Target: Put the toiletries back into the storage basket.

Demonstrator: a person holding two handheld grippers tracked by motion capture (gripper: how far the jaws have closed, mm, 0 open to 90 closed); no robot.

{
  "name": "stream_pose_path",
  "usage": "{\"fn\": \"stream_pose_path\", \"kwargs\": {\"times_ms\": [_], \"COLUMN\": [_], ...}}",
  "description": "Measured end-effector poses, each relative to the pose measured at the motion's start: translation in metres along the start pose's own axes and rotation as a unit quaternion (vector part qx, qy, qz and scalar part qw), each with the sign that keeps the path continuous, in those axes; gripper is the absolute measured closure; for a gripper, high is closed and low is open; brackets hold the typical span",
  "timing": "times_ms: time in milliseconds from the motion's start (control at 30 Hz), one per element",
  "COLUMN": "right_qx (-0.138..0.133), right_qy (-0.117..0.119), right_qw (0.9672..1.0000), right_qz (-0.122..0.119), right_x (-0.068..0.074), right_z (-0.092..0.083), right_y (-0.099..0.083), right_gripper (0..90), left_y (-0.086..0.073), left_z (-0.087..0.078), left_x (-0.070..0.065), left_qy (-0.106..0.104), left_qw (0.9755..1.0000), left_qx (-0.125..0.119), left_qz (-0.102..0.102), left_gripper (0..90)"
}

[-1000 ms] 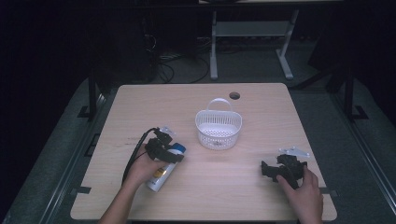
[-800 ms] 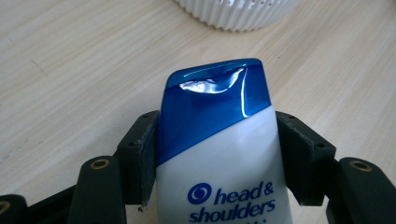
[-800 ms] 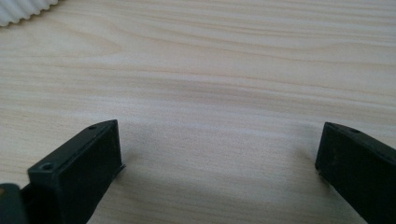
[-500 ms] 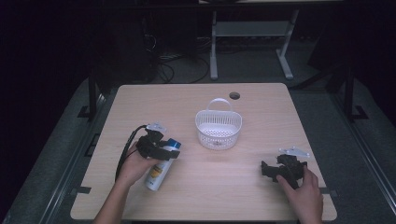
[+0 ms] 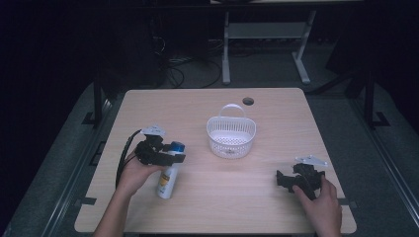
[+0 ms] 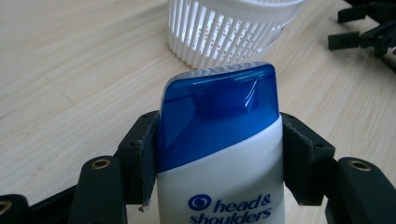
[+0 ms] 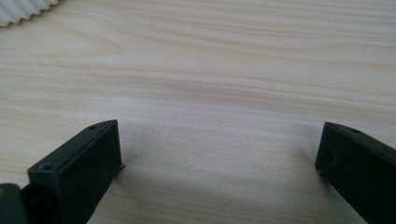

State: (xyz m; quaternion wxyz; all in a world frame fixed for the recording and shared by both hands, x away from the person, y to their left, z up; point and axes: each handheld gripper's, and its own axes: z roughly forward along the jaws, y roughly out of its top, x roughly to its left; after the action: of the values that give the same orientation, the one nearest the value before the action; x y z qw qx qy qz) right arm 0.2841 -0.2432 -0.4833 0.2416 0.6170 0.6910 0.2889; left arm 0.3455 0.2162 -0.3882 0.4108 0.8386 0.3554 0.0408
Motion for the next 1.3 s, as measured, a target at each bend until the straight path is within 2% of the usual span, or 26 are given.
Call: {"fn": "stream_pose_path", "kwargs": {"times_ms": [167, 333, 400, 633, 800, 933, 1200, 1300], "right_qx": [0.000, 0.000, 0.000, 0.000, 0.000, 0.000, 0.000, 0.000], "right_qy": [0.000, 0.000, 0.000, 0.000, 0.000, 0.000, 0.000, 0.001], "right_qw": [1.0000, 1.0000, 1.0000, 1.0000, 1.0000, 1.0000, 1.0000, 1.0000], "right_qz": [0.000, 0.000, 0.000, 0.000, 0.000, 0.000, 0.000, 0.000], "right_x": [0.000, 0.000, 0.000, 0.000, 0.000, 0.000, 0.000, 0.000], "right_z": [0.000, 0.000, 0.000, 0.000, 0.000, 0.000, 0.000, 0.000], "right_y": [0.000, 0.000, 0.000, 0.000, 0.000, 0.000, 0.000, 0.000], "right_gripper": [0.0, 0.0, 0.0, 0.0, 0.0, 0.0, 0.0, 0.0], "left_y": [0.001, 0.001, 0.001, 0.004, 0.006, 0.007, 0.015, 0.020], "left_z": [-0.009, -0.016, -0.018, -0.025, -0.028, -0.030, -0.034, -0.038], "left_x": [0.000, 0.001, 0.001, -0.002, -0.004, -0.006, -0.008, -0.009], "left_qy": [-0.002, -0.021, -0.022, -0.031, -0.033, -0.031, -0.026, -0.025], "left_qw": [0.9996, 0.9982, 0.9976, 0.9939, 0.9913, 0.9898, 0.9890, 0.9880], "left_qx": [-0.028, -0.055, -0.063, -0.100, -0.117, -0.128, -0.131, -0.135], "left_qz": [0.006, 0.011, 0.017, 0.035, 0.050, 0.055, 0.064, 0.069], "left_gripper": [37.4, 37.6, 37.6, 37.6, 37.5, 37.5, 37.5, 37.5]}}
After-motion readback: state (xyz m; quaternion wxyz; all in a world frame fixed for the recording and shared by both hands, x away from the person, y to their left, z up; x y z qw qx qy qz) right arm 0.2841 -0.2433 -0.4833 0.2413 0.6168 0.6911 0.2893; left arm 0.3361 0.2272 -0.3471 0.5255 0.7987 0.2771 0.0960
